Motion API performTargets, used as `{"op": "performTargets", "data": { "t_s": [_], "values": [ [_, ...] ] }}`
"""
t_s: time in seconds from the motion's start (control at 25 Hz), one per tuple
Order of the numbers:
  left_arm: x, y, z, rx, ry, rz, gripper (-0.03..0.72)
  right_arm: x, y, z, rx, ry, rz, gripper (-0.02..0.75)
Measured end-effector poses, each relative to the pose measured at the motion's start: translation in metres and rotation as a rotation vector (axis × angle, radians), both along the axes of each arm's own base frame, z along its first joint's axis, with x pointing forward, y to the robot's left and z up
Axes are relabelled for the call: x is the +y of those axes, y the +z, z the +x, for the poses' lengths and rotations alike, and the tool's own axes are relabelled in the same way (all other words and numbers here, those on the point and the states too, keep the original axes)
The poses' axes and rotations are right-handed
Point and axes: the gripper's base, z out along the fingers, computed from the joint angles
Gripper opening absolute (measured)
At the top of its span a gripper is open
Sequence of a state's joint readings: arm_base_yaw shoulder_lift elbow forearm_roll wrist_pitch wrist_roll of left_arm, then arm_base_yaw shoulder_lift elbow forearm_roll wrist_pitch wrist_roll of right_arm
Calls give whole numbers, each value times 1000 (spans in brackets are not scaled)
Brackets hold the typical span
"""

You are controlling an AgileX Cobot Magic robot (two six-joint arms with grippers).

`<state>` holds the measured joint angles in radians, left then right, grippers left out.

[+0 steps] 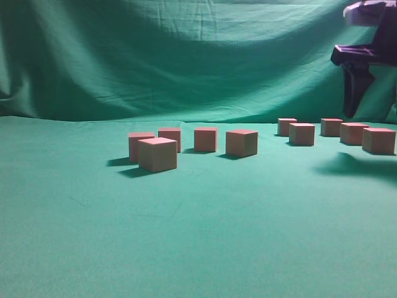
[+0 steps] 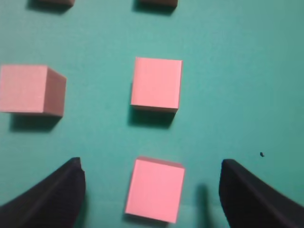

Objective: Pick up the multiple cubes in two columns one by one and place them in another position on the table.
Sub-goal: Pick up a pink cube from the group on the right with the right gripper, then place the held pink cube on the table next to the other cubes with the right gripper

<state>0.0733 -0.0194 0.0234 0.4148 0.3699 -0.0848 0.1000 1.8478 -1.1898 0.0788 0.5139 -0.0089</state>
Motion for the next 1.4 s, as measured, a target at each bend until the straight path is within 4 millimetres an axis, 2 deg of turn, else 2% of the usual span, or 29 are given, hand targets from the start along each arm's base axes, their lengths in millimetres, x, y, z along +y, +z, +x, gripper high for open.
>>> {"op": "performTargets", "data": {
  "t_s": [0.28, 0.4, 0.52, 0.56, 0.68, 0.76, 0.88, 1.0, 1.12, 1.2, 1.4],
  "values": [
    [0, 0, 0, 0, 0, 0, 0, 0, -24, 5, 39, -2, -5, 568],
    [0, 0, 0, 0, 0, 0, 0, 0, -28, 7, 37, -3, -5, 454],
    [0, 0, 0, 0, 0, 0, 0, 0, -32, 7, 46, -2, -7, 275],
    [0, 0, 0, 0, 0, 0, 0, 0, -32, 7, 47, -2, -7, 251],
    [0, 0, 0, 0, 0, 0, 0, 0, -30, 6, 49, -1, -7, 259],
    [0, 0, 0, 0, 0, 0, 0, 1, -21, 4, 43, 1, -6, 259],
    [0, 0, 0, 0, 0, 0, 0, 4, 11, -6, -2, 11, 7, 259],
    [0, 0, 0, 0, 0, 0, 0, 15, 52, -25, -45, 43, 34, 259],
    [0, 0, 0, 0, 0, 0, 0, 32, 76, -46, -47, 138, 26, 259],
    [0, 0, 0, 0, 0, 0, 0, 49, 81, -58, -30, 223, 18, 259],
    [0, 0, 0, 0, 0, 0, 0, 99, 75, -87, 43, 461, -2, 259]
  ]
}}
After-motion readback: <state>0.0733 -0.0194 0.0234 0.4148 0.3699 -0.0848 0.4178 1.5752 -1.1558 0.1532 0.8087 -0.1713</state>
